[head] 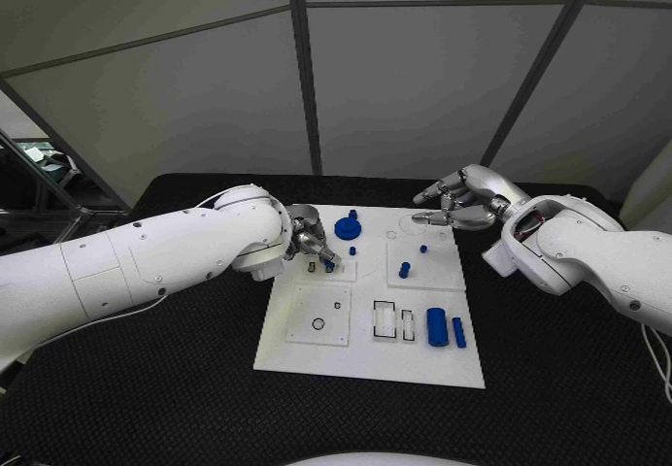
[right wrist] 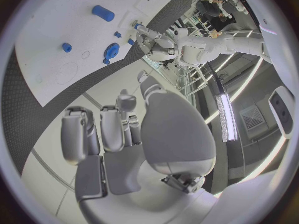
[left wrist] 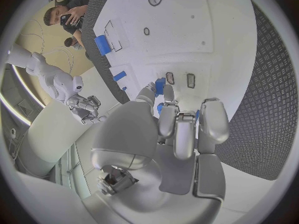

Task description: Assemble the parts on the task board

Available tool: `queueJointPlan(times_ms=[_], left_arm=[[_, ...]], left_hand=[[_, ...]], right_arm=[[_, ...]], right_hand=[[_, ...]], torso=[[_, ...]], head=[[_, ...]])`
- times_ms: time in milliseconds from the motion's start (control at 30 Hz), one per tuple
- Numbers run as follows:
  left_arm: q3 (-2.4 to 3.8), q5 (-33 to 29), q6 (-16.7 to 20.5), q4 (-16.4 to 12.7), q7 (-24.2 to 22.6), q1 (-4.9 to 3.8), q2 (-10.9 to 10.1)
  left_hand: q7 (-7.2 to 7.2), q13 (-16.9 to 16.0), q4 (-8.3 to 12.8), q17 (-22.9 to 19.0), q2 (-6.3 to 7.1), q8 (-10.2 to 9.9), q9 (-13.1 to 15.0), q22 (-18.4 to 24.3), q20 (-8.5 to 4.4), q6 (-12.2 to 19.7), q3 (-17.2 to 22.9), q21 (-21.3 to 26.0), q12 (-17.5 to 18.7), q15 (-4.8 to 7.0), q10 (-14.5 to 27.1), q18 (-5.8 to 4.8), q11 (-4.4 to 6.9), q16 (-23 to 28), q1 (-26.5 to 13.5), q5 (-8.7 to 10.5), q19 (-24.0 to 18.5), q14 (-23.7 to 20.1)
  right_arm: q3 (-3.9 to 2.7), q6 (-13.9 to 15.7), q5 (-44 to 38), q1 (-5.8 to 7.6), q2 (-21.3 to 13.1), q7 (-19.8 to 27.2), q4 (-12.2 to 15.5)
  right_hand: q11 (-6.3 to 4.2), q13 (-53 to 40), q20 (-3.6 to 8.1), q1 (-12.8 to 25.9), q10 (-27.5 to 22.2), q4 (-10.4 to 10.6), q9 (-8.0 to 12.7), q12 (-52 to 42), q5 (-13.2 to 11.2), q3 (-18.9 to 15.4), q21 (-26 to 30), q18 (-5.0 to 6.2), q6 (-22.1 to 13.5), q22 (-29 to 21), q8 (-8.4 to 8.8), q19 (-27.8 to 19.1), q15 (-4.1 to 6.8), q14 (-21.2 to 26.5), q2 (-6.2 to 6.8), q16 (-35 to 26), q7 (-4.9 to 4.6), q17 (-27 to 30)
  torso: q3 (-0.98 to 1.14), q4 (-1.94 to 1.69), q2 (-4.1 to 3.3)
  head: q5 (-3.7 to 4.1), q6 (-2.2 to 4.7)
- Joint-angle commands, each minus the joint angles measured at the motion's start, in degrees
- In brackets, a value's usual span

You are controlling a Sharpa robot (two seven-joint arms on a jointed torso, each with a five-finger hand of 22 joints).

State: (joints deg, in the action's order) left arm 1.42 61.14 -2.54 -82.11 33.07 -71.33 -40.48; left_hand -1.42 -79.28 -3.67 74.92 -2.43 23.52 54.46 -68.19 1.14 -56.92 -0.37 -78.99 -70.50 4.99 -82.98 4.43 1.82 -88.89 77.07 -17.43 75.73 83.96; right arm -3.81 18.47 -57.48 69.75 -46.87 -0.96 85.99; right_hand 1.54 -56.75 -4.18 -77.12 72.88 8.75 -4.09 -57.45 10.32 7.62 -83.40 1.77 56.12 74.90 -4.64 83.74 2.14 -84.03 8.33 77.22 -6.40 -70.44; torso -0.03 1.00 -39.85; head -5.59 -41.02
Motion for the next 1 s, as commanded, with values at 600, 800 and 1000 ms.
queueJointPlan(times_ms=[600, 800, 1000], left_arm=[[0.04, 2.3, -2.7, 0.8, 1.2, 0.10, 0.8], [0.04, 2.4, -3.2, 0.9, 1.5, 0.10, 0.9], [0.04, 2.4, -3.3, 1.1, 1.6, 0.10, 1.0]], left_hand=[[0.22, -0.7, 0.9, 14.0, -5.61, 0.0, 0.8, 0.1, -0.15, -0.4, 0.9, -0.2, 0.2, 0.56, -1.3, 0.27, 0.77, -0.2, 5.3, -0.79, 0.3, 5.7], [0.22, -0.7, 0.9, 14.0, -5.61, -0.1, 0.8, 0.1, -0.15, -0.4, 0.9, -0.2, 0.2, 0.56, -1.3, 0.27, 0.77, -0.2, 5.3, -0.79, 0.3, 5.7], [0.20, -0.7, 1.2, 14.1, -5.57, -0.2, 1.1, 0.1, -0.14, -0.4, 1.3, -0.2, 0.3, 0.54, -1.3, 0.28, 0.75, -0.2, 5.1, -0.90, 0.2, 5.7]], right_arm=[[-0.04, -1.0, -0.1, 0.11, 0.4, 0.5, -0.3], [-0.04, -1.1, -0.1, 0.11, 0.5, 0.5, -0.4], [-0.04, -1.1, -0.1, 0.11, 0.5, 0.5, -0.5]], right_hand=[[0.03, 0.0, 0.42, 0.6, 0.5, -0.1, 0.1, -0.3, 0.3, -0.1, 0.2, 0.79, 0.3, 4.7, 0.37, 0.0, 0.53, -1.5, 0.08, -0.1, -0.01, 0.1], [0.03, 0.0, 0.43, 0.7, 0.5, -0.1, 0.1, -0.3, 0.3, -0.1, 0.3, 0.80, 0.3, 4.6, 0.42, 0.0, 0.53, -1.5, 0.01, -0.2, -0.01, 0.1], [0.03, 0.0, 0.43, 0.7, 0.5, -0.1, 0.1, -0.3, 0.3, -0.1, 0.3, 0.80, 0.3, 4.6, 0.42, 0.0, 0.53, -1.5, 0.01, -0.2, -0.01, 0.1]], torso=[[0.02, -0.02, 0.02], [0.02, -0.03, 0.01], [0.02, 0.01, 0.00]], head=[[-0.40, -0.58], [-0.40, -0.61], [-0.47, -0.61]])
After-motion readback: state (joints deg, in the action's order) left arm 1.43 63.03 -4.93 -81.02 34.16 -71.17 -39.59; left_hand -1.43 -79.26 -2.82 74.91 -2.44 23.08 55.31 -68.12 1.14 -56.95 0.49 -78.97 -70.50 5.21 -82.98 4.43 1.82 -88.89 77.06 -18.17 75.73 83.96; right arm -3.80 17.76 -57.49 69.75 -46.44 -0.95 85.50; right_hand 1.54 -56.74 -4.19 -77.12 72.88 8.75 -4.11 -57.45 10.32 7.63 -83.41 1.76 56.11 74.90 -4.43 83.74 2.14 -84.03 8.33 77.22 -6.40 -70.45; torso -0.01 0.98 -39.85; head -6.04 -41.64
